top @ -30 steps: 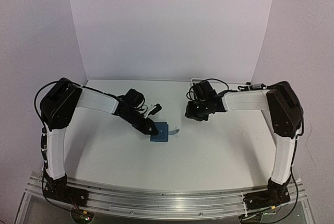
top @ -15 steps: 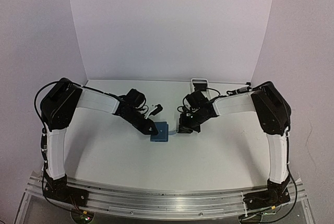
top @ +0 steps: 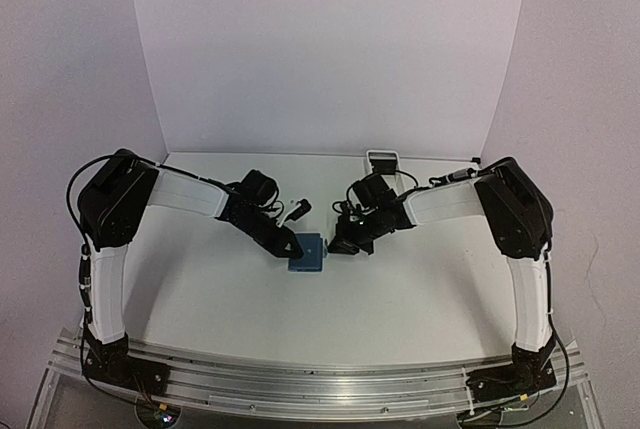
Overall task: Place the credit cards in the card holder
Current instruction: Close the card holder at the center of the board.
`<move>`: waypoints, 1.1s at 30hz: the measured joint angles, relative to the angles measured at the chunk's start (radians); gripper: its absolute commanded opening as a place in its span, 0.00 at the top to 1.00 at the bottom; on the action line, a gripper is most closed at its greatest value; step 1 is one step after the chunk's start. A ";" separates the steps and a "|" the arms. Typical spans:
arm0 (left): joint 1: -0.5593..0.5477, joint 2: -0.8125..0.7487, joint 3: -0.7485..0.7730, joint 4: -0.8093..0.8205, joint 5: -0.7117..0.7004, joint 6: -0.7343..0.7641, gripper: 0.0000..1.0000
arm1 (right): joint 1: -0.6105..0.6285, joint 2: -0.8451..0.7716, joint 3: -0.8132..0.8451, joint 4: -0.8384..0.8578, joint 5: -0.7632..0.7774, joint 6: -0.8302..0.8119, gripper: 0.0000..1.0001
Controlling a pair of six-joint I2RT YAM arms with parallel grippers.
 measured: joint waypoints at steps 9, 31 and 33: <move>0.011 0.008 -0.002 0.019 0.040 -0.032 0.81 | 0.050 0.002 0.031 0.017 0.047 0.024 1.00; 0.059 0.052 -0.013 0.149 0.231 -0.325 0.75 | 0.057 0.014 0.036 0.032 0.060 0.040 1.00; 0.061 0.062 -0.006 0.151 0.236 -0.338 0.78 | 0.058 0.014 0.036 0.032 0.060 0.040 1.00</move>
